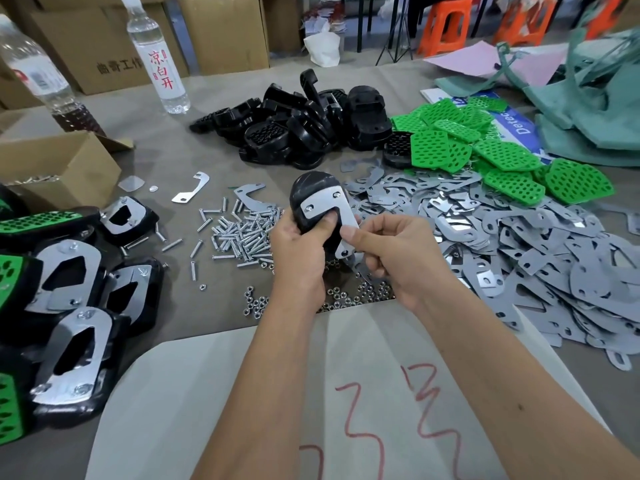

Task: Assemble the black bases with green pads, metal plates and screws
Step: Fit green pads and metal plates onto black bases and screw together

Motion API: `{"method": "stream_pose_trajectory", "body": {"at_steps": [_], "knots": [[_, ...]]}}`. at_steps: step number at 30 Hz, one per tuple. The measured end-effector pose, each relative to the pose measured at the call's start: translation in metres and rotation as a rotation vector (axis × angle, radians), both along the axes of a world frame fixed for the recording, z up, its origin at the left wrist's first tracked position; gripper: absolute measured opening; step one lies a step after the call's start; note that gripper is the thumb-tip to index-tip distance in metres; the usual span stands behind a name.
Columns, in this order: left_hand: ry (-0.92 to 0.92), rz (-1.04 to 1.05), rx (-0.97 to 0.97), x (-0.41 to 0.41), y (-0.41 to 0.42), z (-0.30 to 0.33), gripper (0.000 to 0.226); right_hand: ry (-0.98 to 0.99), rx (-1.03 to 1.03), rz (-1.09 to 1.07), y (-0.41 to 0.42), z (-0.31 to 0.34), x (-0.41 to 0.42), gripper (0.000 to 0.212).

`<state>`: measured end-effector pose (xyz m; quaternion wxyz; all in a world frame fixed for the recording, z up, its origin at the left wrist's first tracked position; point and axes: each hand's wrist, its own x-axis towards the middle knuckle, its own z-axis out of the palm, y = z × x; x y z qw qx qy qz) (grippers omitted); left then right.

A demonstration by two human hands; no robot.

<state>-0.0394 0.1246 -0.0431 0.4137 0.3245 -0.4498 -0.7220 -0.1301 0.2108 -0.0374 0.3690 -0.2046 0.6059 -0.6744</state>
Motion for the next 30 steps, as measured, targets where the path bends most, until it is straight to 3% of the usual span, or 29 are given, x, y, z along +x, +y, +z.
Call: {"method": "stream_pose_trajectory", "body": {"at_steps": [8, 14, 30], "knots": [[-0.086, -0.196, -0.052, 0.010, -0.002, 0.001, 0.043, -0.043, 0.021, -0.093, 0.002, 0.000, -0.007, 0.031], [-0.233, -0.216, -0.316, 0.018, -0.012, -0.003, 0.035, 0.051, -0.001, -0.135, 0.004, -0.005, -0.011, 0.032], [-0.212, -0.238, -0.351, 0.020, -0.012, -0.007, 0.022, 0.240, -0.037, -0.129, 0.001, -0.013, -0.011, 0.022]]}}
